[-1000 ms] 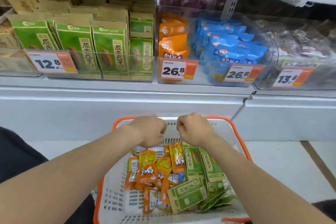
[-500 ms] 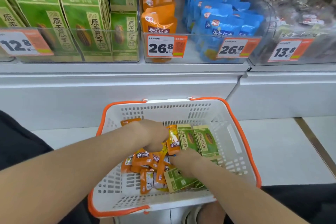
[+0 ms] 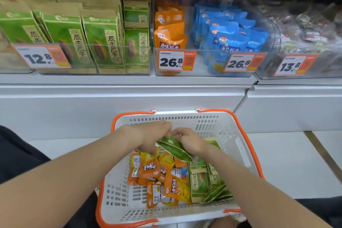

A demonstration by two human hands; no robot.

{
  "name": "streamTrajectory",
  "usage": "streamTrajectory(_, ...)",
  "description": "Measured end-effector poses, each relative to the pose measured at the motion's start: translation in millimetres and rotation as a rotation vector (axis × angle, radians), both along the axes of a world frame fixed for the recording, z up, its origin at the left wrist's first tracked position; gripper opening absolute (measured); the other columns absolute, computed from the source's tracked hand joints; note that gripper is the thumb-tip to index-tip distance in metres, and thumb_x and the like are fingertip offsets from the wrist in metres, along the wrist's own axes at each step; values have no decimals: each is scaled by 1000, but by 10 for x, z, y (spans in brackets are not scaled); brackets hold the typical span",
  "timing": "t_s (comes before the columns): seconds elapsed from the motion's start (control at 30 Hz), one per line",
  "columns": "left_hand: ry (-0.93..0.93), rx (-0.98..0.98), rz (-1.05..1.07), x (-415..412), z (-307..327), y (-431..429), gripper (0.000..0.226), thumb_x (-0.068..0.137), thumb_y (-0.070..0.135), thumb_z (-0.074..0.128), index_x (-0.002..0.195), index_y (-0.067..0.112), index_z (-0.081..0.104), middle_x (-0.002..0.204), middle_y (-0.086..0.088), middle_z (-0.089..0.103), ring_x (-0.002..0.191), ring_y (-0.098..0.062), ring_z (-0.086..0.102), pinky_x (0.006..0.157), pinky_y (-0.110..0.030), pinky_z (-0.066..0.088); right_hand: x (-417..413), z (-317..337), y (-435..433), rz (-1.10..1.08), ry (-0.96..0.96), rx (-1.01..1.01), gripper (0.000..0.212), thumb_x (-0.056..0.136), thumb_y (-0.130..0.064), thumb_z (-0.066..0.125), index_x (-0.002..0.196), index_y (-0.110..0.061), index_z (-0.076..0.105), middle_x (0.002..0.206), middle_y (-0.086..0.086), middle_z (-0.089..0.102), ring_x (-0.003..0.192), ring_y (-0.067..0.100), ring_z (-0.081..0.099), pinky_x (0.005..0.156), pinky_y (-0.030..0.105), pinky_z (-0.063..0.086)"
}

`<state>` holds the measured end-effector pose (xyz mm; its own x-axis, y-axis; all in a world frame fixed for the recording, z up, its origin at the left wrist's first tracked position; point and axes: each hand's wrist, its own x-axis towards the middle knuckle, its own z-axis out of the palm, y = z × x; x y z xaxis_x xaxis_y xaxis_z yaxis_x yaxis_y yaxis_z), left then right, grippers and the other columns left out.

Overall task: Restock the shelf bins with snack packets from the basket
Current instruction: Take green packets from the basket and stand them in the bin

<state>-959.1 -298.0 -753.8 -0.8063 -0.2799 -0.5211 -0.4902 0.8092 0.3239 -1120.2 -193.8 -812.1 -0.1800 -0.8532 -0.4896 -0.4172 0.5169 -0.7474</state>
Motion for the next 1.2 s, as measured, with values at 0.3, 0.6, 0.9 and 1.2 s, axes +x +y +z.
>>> streamTrajectory(0.3, 499, 230, 314, 199, 684, -609, 17, 91, 29, 80, 90, 19, 66, 92, -5, 73, 91, -26, 70, 88, -52, 56, 196, 665, -341, -390, -599, -196, 55, 107, -50, 41, 93, -10, 77, 93, 17, 76, 82, 33, 72, 86, 46, 55)
streamTrajectory(0.6, 707, 255, 660, 332, 1238, -660, 20, 102, 33, 67, 101, 13, 70, 88, -4, 78, 80, -22, 77, 59, -37, 63, 547, 943, -377, -221, 154, -760, 46, 107, -52, 42, 84, -21, 67, 68, -7, 66, 61, 7, 60, 55, 34, 44)
streamTrajectory(0.9, 1137, 205, 964, 93, 1133, -296, 67, 108, 60, 32, 77, 13, 67, 68, -4, 71, 63, -23, 67, 62, -38, 51, 686, 1052, -367, -335, 543, -1007, 50, 108, -56, 20, 100, -23, 56, 68, -6, 64, 56, 26, 57, 48, 47, 45)
streamTrajectory(1.2, 1236, -327, 706, 204, 1523, -510, 48, 112, 48, 29, 77, 24, 53, 68, 8, 56, 64, -1, 54, 58, -28, 30, 482, 2056, -650, 92, 277, -941, 97, 87, -8, 79, 157, -42, 22, 147, -11, 54, 119, 22, 65, 99, 53, 54)
